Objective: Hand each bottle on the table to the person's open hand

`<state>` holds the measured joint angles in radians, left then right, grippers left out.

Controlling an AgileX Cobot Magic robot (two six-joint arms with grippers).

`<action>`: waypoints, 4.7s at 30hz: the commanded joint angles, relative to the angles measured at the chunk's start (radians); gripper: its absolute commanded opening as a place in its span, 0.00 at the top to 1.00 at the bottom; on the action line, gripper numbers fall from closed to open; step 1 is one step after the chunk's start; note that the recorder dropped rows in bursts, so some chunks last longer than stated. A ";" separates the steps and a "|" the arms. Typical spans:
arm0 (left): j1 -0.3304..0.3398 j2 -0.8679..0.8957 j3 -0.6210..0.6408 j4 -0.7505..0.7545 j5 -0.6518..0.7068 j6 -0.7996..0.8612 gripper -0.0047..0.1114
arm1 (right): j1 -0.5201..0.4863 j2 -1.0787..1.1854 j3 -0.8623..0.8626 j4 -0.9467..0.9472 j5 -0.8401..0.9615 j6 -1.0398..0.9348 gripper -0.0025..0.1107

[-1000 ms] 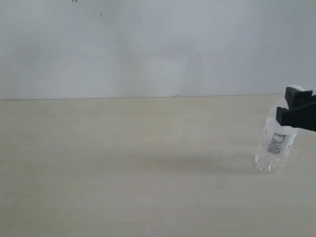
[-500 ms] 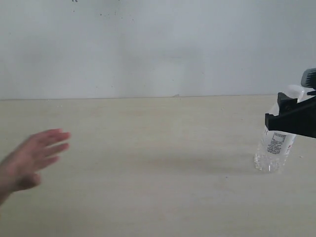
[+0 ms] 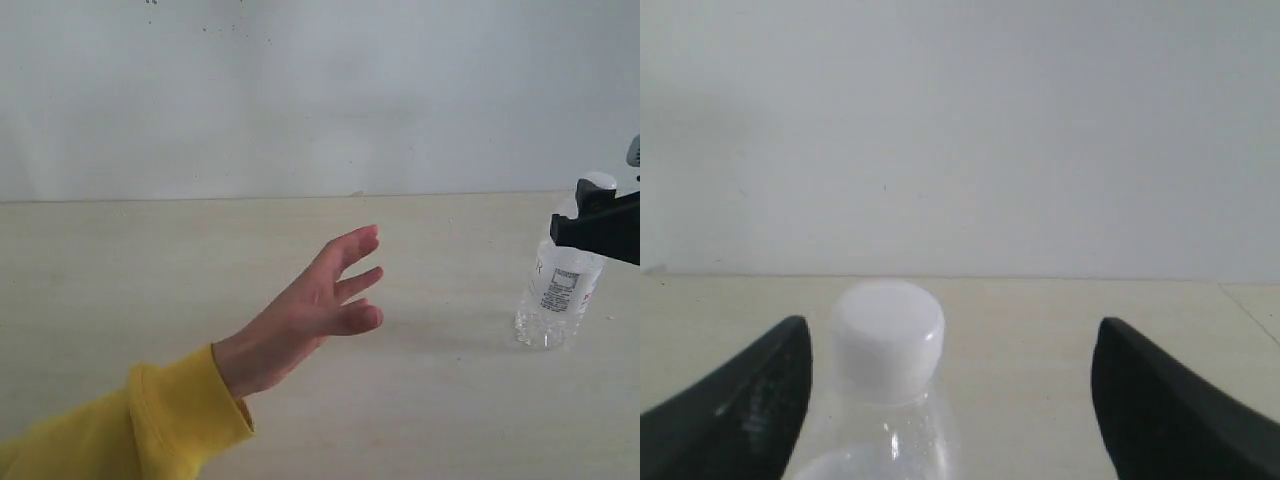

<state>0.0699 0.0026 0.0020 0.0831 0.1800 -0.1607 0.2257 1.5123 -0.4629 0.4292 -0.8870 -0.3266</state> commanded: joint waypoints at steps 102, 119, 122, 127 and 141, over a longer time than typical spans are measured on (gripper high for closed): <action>0.003 -0.003 -0.002 0.003 -0.001 -0.001 0.92 | -0.090 -1.280 -0.043 0.377 0.871 -0.533 0.97; 0.003 -0.003 -0.002 0.003 -0.001 -0.001 0.92 | -0.403 -1.351 0.347 0.005 0.939 0.014 0.97; 0.003 -0.003 -0.002 0.003 -0.001 -0.001 0.92 | -0.403 -1.351 0.392 -0.311 0.934 0.354 0.97; 0.003 -0.003 -0.002 0.003 -0.001 -0.001 0.92 | -0.403 -1.351 0.463 -0.369 0.908 0.399 0.97; 0.003 -0.003 -0.002 0.003 -0.001 -0.001 0.92 | -0.403 -1.351 0.463 -0.375 0.893 0.399 0.97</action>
<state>0.0699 0.0026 0.0020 0.0831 0.1800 -0.1607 -0.1715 0.1641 -0.0050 0.0616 0.0181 0.0709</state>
